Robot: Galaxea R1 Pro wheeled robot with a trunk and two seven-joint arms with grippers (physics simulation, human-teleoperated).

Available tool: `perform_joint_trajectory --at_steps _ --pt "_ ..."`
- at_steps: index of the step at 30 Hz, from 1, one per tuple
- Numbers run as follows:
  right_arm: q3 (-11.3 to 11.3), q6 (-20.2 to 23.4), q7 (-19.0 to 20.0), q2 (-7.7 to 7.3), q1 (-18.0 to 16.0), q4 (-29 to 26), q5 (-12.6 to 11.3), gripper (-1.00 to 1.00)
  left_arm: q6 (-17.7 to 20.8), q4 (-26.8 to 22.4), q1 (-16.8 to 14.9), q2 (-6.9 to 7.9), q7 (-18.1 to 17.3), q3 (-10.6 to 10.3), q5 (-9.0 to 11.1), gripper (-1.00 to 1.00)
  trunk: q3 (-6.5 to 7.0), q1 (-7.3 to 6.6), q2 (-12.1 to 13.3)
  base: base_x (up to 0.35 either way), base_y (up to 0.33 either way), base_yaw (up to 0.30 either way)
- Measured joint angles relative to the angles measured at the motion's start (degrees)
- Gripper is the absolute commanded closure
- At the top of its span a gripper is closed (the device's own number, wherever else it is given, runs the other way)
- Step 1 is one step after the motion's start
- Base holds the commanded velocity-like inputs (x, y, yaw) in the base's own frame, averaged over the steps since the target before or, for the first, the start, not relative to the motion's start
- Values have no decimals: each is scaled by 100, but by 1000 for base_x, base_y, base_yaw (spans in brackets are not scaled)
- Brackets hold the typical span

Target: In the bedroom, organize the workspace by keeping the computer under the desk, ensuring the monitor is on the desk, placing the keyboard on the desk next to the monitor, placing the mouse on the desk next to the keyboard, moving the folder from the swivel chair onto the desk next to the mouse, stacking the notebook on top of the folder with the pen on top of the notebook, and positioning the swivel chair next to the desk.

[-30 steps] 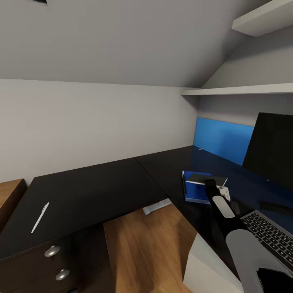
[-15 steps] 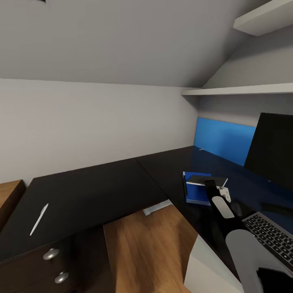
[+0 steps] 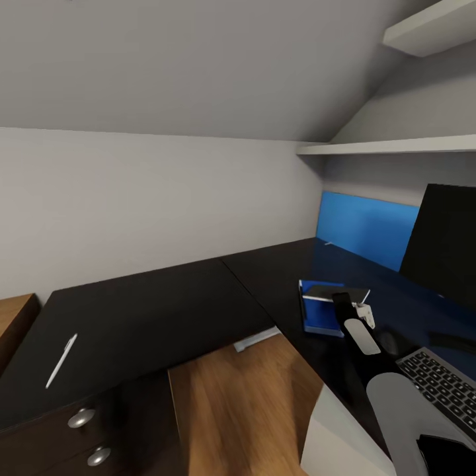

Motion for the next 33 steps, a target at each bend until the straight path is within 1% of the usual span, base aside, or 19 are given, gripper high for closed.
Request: perform_joint_trajectory --at_steps 8,33 --pt "0 0 0 0 0 0 1 100 6 8 -1 -14 0 0 0 -100 0 1 0 86 60 0" --pt "0 0 0 0 1 -8 7 100 7 18 -3 -17 0 -1 0 -100 0 1 0 2 2 0"
